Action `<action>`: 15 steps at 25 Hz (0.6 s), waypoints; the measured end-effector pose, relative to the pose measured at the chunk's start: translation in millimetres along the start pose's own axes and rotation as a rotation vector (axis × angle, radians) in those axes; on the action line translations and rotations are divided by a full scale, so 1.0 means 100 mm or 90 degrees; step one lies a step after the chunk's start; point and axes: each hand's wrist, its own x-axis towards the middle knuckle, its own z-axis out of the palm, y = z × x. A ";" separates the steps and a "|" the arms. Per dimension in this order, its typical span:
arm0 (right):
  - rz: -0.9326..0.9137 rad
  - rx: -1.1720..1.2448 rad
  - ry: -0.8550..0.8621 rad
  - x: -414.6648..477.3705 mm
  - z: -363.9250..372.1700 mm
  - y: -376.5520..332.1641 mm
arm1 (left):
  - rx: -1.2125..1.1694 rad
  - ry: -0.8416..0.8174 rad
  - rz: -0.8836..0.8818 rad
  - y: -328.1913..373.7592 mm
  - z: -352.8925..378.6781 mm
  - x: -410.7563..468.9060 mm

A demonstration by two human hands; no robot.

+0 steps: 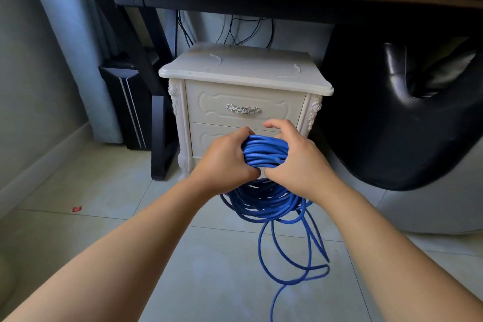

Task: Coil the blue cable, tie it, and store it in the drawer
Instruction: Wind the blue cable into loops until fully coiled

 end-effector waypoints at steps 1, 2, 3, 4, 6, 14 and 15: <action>0.012 0.048 -0.006 0.01 -0.01 0.02 | -0.030 0.002 -0.013 0.00 -0.01 0.01; 0.027 0.102 -0.017 0.02 -0.03 0.05 | -0.060 0.006 -0.029 0.00 -0.04 0.02; 0.040 0.163 -0.030 0.04 -0.05 0.09 | -0.090 0.012 -0.047 -0.01 -0.06 0.03; 0.053 0.224 -0.045 0.05 -0.07 0.12 | -0.121 0.019 -0.063 -0.01 -0.08 0.04; 0.074 0.314 -0.069 0.05 -0.09 0.18 | -0.175 0.030 -0.086 -0.02 -0.10 0.05; 0.120 0.521 -0.086 0.04 -0.07 0.30 | -0.396 0.139 -0.198 -0.08 -0.16 0.11; 0.139 0.531 -0.069 0.03 -0.02 0.30 | -0.436 0.159 -0.214 -0.08 -0.16 0.11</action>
